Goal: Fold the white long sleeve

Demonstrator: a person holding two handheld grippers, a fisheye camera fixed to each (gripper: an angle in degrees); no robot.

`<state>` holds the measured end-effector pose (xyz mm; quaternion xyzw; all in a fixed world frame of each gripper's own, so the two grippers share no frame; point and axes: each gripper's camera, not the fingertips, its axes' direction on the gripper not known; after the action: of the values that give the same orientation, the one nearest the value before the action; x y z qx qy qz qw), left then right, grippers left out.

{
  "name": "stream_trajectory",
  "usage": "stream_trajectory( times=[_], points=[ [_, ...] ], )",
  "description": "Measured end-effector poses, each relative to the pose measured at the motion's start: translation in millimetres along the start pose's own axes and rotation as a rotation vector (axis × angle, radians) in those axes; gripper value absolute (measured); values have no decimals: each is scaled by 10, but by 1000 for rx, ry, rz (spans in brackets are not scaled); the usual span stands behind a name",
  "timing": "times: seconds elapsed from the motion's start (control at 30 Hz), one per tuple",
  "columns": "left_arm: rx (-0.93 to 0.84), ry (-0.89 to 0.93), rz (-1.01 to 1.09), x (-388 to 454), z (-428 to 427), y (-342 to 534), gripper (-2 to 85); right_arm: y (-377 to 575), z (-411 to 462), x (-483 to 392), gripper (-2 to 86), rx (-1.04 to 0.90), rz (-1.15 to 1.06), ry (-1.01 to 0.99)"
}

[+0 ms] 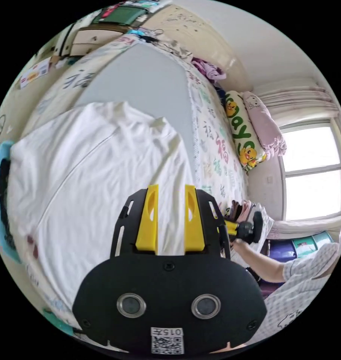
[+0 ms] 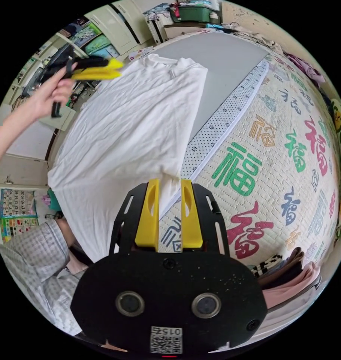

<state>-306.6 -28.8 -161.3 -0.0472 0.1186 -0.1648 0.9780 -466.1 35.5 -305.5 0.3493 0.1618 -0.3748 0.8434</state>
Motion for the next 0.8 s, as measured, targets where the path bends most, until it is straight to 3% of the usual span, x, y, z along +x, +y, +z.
stream_trajectory(
  times=[0.23, 0.3, 0.4, 0.63, 0.8],
  points=[
    [-133, -161, 32, 230, 777, -992, 96, -148, -437, -134, 64, 90, 12, -9],
    [-144, -198, 61, 287, 887, -1086, 52, -152, -543, -147, 52, 107, 49, -3],
    [-146, -170, 97, 339, 958, -1198, 2, -128, -814, -104, 33, 158, 128, -18],
    [-164, -216, 131, 273, 1099, -1404, -5, -269, -1273, -13, 21, 178, 209, -34],
    [-130, -102, 82, -1, 887, -1404, 2, -621, -1505, -128, 39, 116, 183, 6]
  ],
)
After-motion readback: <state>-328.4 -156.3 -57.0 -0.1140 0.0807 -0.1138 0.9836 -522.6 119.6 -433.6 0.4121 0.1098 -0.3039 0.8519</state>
